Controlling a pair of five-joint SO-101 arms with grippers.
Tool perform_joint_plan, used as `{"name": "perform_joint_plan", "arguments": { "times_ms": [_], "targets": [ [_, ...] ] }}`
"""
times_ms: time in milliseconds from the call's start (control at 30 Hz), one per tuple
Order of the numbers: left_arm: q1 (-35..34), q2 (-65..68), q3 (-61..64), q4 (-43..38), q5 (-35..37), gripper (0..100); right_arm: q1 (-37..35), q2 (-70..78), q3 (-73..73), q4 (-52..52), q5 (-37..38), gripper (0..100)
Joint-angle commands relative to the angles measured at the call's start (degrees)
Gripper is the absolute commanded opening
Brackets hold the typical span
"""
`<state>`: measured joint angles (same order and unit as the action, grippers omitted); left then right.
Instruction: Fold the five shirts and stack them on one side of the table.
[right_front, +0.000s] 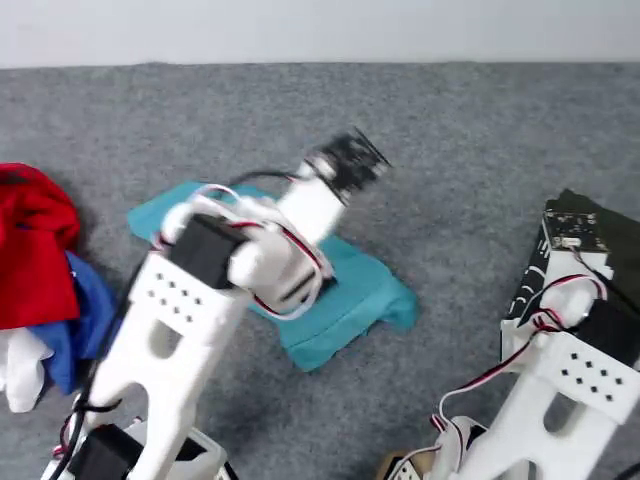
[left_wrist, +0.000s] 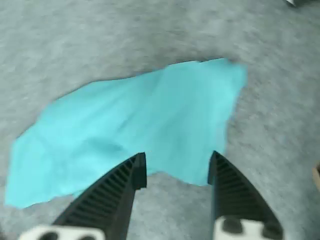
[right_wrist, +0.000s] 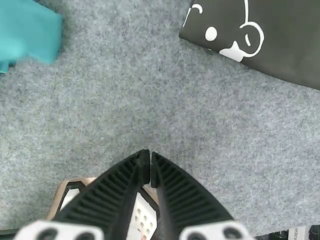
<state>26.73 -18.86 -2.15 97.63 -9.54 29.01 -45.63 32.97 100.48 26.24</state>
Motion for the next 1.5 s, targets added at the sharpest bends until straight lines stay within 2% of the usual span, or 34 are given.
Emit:
{"name": "perform_joint_plan", "arguments": {
  "times_ms": [0,167,300,600,1267,1467],
  "targets": [
    [-6.0,0.4,-3.6,0.5,-0.6,22,0.7,-0.8,-0.2,2.3,-0.2,0.9],
    [-14.6,5.0,-0.3,-5.5,-0.6,22,0.7,-0.8,-0.2,2.3,-0.2,0.9],
    [-16.5,13.4,0.3,-9.2,-0.6,22,0.7,-0.8,-0.2,2.3,-0.3,0.9],
    [-14.4,30.9,-1.5,-9.1,-3.1,22,0.7,-1.2,-0.2,2.3,-0.3,0.9],
    [-10.3,48.0,-10.2,-8.9,-2.9,23,0.7,-1.2,-0.2,2.3,-0.3,0.9],
    [-5.1,48.0,-10.2,-8.9,-2.8,15,0.7,-1.2,-0.2,2.3,-0.3,0.9]
  ]
}}
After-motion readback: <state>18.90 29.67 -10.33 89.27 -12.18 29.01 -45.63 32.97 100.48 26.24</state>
